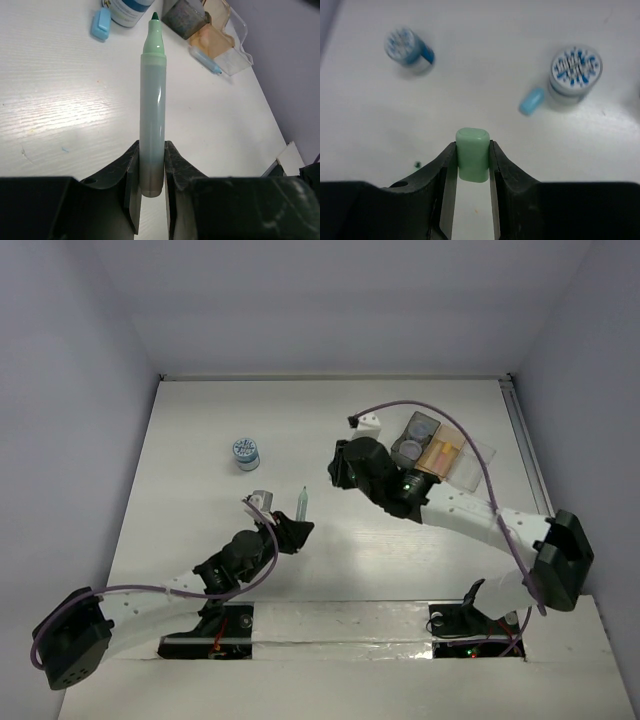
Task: Sort the stationery into containers
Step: Pick up the pen cap from the center of the board, then close the pen cap on the pen.
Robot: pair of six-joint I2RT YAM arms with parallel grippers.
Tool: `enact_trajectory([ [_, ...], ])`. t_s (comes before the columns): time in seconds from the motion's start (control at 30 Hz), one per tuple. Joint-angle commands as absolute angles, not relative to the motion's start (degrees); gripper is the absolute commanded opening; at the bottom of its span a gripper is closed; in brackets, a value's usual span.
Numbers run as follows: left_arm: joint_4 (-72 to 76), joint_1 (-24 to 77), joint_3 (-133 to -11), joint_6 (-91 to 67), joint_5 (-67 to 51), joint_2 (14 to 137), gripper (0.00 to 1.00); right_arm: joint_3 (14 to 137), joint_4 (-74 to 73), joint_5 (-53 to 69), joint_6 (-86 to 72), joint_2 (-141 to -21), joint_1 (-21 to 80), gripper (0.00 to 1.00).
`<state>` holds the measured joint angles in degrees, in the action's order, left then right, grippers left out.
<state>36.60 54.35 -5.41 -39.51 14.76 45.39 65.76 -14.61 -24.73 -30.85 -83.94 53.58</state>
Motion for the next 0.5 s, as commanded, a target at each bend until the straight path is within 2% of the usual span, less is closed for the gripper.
enact_trajectory([
  [0.0, 40.9, 54.8, -8.8, -37.6, 17.1, 44.7, 0.0, 66.2, 0.6, -29.6, -29.9, -80.6, 53.4, 0.0],
  [0.47, 40.1, 55.9, -11.5, -33.8, 17.8, 43.9, 0.0, 67.3, 10.2, -16.1, -32.6, -85.2, 53.4, 0.0],
])
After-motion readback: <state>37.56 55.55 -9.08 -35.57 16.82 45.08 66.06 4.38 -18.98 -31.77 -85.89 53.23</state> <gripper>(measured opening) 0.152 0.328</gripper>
